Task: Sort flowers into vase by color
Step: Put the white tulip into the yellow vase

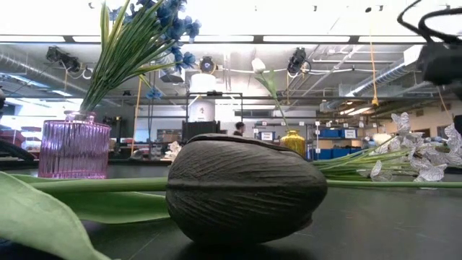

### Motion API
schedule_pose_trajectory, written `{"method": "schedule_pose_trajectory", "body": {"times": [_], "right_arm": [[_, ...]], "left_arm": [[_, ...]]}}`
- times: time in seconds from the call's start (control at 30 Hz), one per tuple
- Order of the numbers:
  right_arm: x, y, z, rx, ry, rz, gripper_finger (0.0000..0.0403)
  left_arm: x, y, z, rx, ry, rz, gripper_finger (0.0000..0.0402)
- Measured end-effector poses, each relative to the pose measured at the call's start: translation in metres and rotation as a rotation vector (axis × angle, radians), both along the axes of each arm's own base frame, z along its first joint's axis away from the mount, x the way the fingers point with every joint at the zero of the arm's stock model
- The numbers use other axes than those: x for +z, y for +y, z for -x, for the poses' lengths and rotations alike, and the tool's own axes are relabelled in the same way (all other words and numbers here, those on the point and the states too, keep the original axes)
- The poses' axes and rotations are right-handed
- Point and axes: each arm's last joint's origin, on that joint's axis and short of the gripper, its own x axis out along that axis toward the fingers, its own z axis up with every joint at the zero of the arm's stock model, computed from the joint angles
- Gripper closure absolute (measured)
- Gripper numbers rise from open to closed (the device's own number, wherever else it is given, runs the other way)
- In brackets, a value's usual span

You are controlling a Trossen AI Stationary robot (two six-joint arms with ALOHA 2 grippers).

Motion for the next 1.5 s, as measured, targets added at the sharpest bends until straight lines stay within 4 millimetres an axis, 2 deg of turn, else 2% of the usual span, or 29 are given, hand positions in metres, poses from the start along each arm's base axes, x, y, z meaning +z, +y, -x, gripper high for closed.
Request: {"method": "schedule_pose_trajectory", "body": {"times": [0.77, 1.5], "right_arm": [[0.083, -0.035, 0.021, 0.209, -0.656, 0.152, 0.0394], [0.138, -0.062, 0.019, 0.421, -0.993, 0.403, 0.0394]], "left_arm": [[0.000, 0.000, 0.000, 0.000, 0.001, 0.000, 0.0184], [0.000, 0.000, 0.000, 0.000, 0.001, 0.001, 0.0184]]}}
